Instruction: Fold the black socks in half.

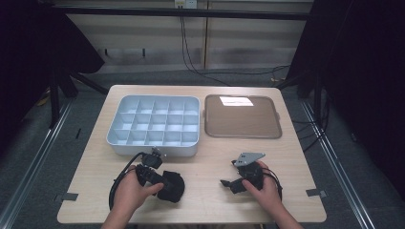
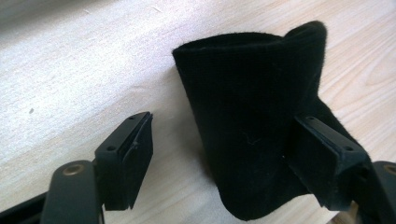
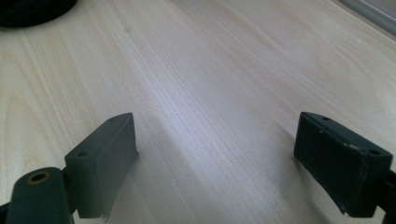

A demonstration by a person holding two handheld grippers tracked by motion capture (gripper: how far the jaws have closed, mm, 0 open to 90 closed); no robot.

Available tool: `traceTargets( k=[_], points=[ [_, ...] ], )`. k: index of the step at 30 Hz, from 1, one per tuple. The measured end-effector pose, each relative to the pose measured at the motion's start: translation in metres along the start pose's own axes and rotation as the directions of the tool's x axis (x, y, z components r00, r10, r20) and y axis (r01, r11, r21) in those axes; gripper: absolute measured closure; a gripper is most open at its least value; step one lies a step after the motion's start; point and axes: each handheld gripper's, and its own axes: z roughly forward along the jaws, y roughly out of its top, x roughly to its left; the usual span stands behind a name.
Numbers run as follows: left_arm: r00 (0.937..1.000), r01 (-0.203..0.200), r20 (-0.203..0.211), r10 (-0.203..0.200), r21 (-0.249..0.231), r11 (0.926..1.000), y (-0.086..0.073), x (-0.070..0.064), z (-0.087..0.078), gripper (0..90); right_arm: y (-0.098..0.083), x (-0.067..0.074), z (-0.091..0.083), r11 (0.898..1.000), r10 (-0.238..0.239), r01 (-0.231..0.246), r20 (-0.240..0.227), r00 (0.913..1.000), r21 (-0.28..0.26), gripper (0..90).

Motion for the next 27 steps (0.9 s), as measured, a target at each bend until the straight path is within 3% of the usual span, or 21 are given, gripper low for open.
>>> traceTargets(
  k=[8,23,27],
  points=[
    [0.9997,-0.022,0.003,0.022,-0.002,0.9998,0.001,-0.004,0.004,24.3,0.000,0.000,0.000,1.000,0.002,-0.002,0.002,1.0000,0.000,12.6],
    [0.9965,-0.042,0.070,0.044,-0.024,0.9988,0.000,-0.009,0.005,47.1,0.000,0.000,0.000,1.000,0.003,-0.003,0.002,1.0000,0.000,12.7],
    [0.9940,-0.081,0.072,0.082,-0.024,0.9964,0.001,-0.011,0.005,49.0,0.000,0.000,0.000,1.000,0.002,-0.002,0.002,1.0000,0.000,12.7]
  ],
)
